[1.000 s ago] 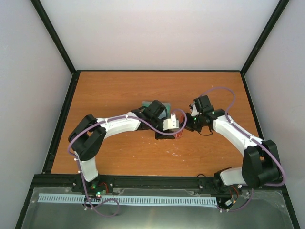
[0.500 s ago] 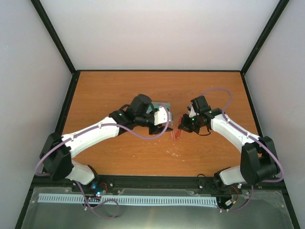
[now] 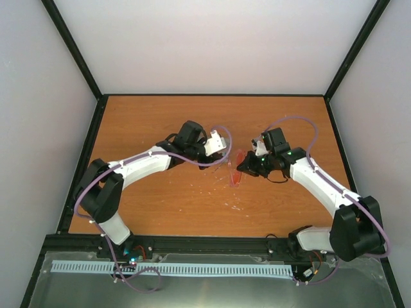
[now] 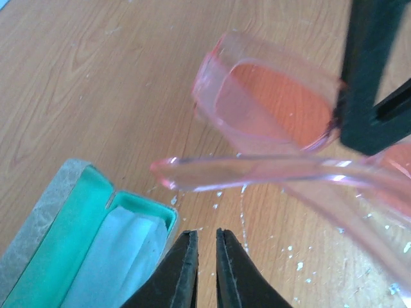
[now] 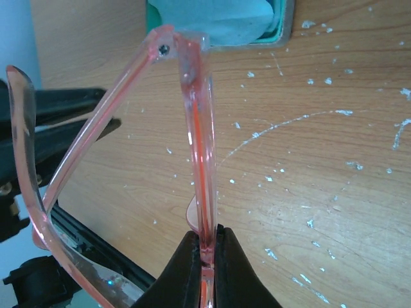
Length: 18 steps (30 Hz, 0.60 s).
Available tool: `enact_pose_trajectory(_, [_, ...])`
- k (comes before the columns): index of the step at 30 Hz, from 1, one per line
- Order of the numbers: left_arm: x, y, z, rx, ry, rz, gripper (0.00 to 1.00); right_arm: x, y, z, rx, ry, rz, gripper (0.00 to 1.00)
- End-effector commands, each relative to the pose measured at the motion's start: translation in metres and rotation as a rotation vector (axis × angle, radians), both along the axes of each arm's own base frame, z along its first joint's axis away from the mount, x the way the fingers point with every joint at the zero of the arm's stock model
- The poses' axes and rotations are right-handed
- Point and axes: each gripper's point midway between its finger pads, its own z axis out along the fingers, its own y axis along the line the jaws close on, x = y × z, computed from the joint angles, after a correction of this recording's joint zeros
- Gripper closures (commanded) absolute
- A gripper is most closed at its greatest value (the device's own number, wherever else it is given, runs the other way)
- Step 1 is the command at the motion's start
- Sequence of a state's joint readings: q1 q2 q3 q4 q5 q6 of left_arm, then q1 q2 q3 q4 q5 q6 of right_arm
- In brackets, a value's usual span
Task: Organize the sunglasses
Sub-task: Fold the sunglasses.
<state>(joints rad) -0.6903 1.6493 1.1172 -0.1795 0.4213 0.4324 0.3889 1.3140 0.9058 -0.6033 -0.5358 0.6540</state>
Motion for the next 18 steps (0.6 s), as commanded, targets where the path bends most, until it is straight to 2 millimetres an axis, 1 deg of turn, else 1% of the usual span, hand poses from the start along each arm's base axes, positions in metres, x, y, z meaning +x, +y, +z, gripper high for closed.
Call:
enact_pose_trajectory(1, [0.024, -0.005, 0.040, -0.073, -0.082, 0.015, 0.88, -0.003, 0.004, 0.011, 0.034, -0.037, 0.016, 0.97])
enact_pose_trajectory(5, [0.019, -0.008, 0.049, -0.113, -0.065, 0.000, 0.88, -0.002, 0.004, 0.009, 0.036, -0.036, 0.001, 0.97])
enact_pose_trajectory(10, [0.024, -0.004, 0.050, -0.094, -0.079, 0.034, 0.89, -0.001, -0.002, 0.001, -0.003, -0.022, -0.016, 0.97])
enact_pose_trajectory(12, [0.015, -0.003, 0.052, -0.105, -0.080, -0.004, 0.89, 0.001, -0.001, 0.001, 0.000, -0.022, -0.021, 0.97])
enact_pose_trajectory(13, [0.007, -0.001, 0.046, -0.096, -0.048, -0.021, 0.89, 0.002, 0.000, 0.001, 0.006, -0.025, -0.023, 0.97])
enact_pose_trajectory(14, [0.001, -0.001, 0.047, -0.103, -0.034, -0.037, 0.89, 0.003, 0.000, 0.002, 0.008, -0.025, -0.027, 0.97])
enact_pose_trajectory(18, [-0.007, -0.002, 0.048, -0.126, 0.017, -0.051, 0.89, 0.007, 0.000, 0.000, 0.000, -0.024, -0.038, 0.97])
